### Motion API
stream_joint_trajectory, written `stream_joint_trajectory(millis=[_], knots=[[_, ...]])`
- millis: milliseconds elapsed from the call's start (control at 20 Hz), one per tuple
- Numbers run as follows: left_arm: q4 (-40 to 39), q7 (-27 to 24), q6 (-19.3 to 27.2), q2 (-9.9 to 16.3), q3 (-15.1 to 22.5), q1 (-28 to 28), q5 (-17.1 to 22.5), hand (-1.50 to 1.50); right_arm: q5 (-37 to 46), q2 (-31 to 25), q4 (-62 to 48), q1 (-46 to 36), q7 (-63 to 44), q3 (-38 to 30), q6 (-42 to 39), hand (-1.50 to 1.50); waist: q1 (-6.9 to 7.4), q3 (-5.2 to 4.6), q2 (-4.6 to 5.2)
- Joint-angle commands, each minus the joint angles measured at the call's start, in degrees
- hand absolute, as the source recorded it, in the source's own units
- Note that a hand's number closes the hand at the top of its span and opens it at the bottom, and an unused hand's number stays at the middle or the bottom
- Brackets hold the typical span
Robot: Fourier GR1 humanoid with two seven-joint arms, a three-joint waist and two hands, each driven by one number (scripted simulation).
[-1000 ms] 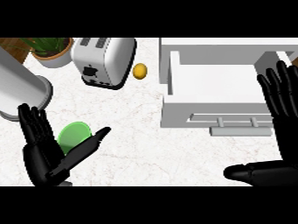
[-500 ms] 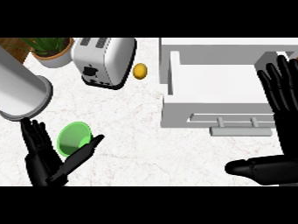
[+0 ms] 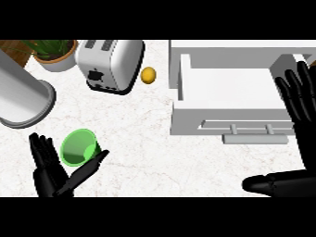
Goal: Pick up the cup, place it into the drawer and close the drawer
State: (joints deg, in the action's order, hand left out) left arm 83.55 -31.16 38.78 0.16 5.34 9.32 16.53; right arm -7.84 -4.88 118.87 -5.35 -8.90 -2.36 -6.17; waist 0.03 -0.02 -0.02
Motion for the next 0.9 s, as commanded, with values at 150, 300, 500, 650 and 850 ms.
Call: stream_joint_trajectory(millis=[150, 300, 500, 650, 850], knots=[[-7.0, -6.59, -4.55, -0.15, -2.85, 0.18, 5.38, -1.5, 0.17, 0.44, -1.98, -3.4, -0.19, -1.18, 1.51, -1.5, 0.09, 0.0, 0.02], [-10.2, -8.99, -1.64, -0.15, -3.22, -3.82, 7.43, -1.5, 0.8, 1.11, 2.34, -0.85, -3.48, 1.47, 1.76, -1.5, -0.06, 0.0, 0.0], [-17.86, -16.34, -5.37, -0.16, -4.97, -4.26, 10.58, -1.5, 0.8, 0.72, 0.28, -1.88, -1.59, 1.2, 0.73, -1.5, -0.02, -0.01, 0.02], [-14.38, -15.42, -7.17, -0.14, -4.4, -0.56, 10.17, -1.5, -2.5, -0.8, 2.13, -0.42, -2.72, -1.23, -1.25, -1.5, 0.04, 0.01, -0.02], [-23.51, -18.69, -7.38, -0.14, -5.98, -6.43, 11.57, -1.5, 2.91, 2.07, -1.84, -2.16, 0.71, 2.34, 1.5, -1.5, 0.01, 0.0, 0.02]])
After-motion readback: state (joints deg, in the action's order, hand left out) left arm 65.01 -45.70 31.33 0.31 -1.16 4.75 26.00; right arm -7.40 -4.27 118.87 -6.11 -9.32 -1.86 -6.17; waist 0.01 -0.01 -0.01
